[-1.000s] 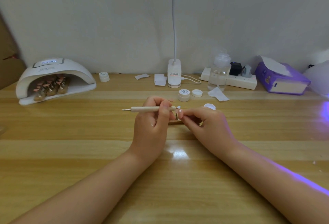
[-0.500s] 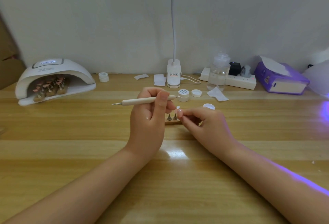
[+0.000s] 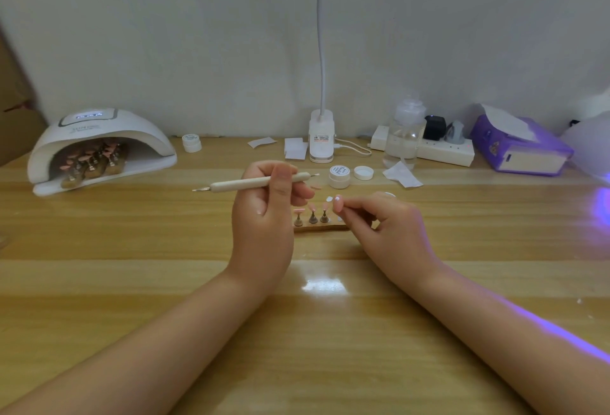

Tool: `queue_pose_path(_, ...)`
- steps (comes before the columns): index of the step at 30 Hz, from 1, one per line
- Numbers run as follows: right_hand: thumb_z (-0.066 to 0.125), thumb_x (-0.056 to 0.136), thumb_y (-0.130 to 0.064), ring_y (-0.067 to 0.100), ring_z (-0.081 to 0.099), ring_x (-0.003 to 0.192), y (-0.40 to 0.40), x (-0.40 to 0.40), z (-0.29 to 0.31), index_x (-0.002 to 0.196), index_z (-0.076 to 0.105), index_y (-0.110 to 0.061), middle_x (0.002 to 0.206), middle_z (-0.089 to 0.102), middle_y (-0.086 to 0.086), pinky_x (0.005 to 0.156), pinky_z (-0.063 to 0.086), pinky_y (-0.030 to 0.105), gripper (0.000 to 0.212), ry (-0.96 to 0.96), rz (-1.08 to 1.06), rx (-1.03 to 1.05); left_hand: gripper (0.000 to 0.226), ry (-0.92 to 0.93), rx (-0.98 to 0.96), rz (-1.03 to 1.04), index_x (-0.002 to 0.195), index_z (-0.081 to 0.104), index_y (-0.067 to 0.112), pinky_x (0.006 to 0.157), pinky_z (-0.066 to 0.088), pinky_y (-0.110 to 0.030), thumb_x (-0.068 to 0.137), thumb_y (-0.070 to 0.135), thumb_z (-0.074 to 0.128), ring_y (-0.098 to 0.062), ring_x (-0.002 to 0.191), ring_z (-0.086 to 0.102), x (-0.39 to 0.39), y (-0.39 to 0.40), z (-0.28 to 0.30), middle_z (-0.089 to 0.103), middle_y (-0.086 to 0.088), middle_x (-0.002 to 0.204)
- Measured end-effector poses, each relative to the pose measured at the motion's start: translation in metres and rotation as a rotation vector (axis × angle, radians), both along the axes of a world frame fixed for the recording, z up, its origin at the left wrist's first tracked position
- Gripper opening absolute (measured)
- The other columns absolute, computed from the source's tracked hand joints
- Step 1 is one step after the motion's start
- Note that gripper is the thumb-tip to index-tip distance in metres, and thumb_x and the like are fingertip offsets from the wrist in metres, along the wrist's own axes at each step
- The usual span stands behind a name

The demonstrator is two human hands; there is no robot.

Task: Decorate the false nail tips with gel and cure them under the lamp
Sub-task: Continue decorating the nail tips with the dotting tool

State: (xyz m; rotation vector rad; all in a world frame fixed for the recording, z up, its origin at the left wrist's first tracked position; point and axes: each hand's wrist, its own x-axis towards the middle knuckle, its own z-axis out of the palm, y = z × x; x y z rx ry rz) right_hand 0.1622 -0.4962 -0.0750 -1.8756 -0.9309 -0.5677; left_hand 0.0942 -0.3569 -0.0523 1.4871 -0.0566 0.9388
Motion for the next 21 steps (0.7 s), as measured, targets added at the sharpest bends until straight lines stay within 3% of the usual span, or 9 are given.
queue_pose_path(7, 0.071, 0.083, -0.013, 0.007, 0.05, 0.059, 0.0, 0.001, -0.001, 0.086, 0.075, -0.017, 0.064, 0.064, -0.007, 0.061, 0.042, 0.019, 0.007, 0.004, 0.001, -0.02, 0.012, 0.052, 0.143, 0.012, 0.081, 0.054, 0.024, 0.062, 0.05, -0.018, 0.092, 0.025, 0.048, -0.009, 0.064, 0.063, 0.002, -0.001, -0.011, 0.067, 0.005, 0.066)
queue_pose_path(13, 0.071, 0.083, -0.012, 0.011, 0.05, 0.06, 0.0, 0.001, 0.0, 0.087, 0.075, -0.017, 0.063, 0.064, -0.006, 0.06, 0.042, 0.02, 0.007, 0.019, 0.003, -0.016, 0.013, 0.054, 0.188, -0.001, 0.08, 0.054, 0.028, 0.061, 0.051, -0.02, 0.086, 0.037, 0.048, -0.005, 0.063, 0.062, 0.002, 0.0, -0.015, 0.065, 0.006, 0.066)
queue_pose_path(21, 0.071, 0.082, -0.007, 0.014, 0.052, 0.062, 0.0, -0.001, 0.003, 0.087, 0.075, -0.016, 0.064, 0.064, -0.007, 0.061, 0.041, 0.018, 0.011, 0.031, 0.02, -0.03, 0.016, 0.071, 0.243, -0.003, 0.081, 0.054, 0.026, 0.064, 0.055, -0.032, 0.085, 0.039, 0.046, -0.006, 0.067, 0.064, 0.0, -0.002, -0.016, 0.066, 0.011, 0.071)
